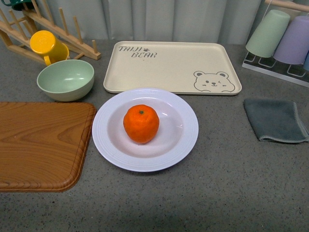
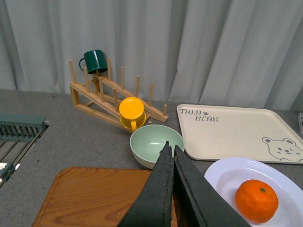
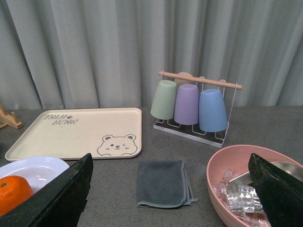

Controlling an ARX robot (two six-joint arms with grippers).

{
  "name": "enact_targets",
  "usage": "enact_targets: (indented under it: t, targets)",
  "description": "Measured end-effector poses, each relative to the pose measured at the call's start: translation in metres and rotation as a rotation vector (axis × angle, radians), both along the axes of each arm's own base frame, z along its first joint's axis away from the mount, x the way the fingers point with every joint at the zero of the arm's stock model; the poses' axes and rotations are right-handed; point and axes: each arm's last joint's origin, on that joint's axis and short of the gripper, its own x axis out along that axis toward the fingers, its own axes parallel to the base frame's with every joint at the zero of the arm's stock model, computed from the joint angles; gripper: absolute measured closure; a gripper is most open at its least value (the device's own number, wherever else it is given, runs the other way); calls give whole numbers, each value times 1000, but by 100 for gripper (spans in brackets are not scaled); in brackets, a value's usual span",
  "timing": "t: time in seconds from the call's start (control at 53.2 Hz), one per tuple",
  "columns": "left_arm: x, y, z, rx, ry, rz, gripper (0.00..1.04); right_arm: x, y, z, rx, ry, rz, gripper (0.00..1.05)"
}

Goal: Place orange and plate with both arms

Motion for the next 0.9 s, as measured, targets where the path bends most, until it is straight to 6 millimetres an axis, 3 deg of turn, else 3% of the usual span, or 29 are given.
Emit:
enact_targets:
  t: [0.902]
  targets:
    - [-27, 0, -4, 0, 24, -9, 101, 0, 0, 0, 0, 0, 0, 9]
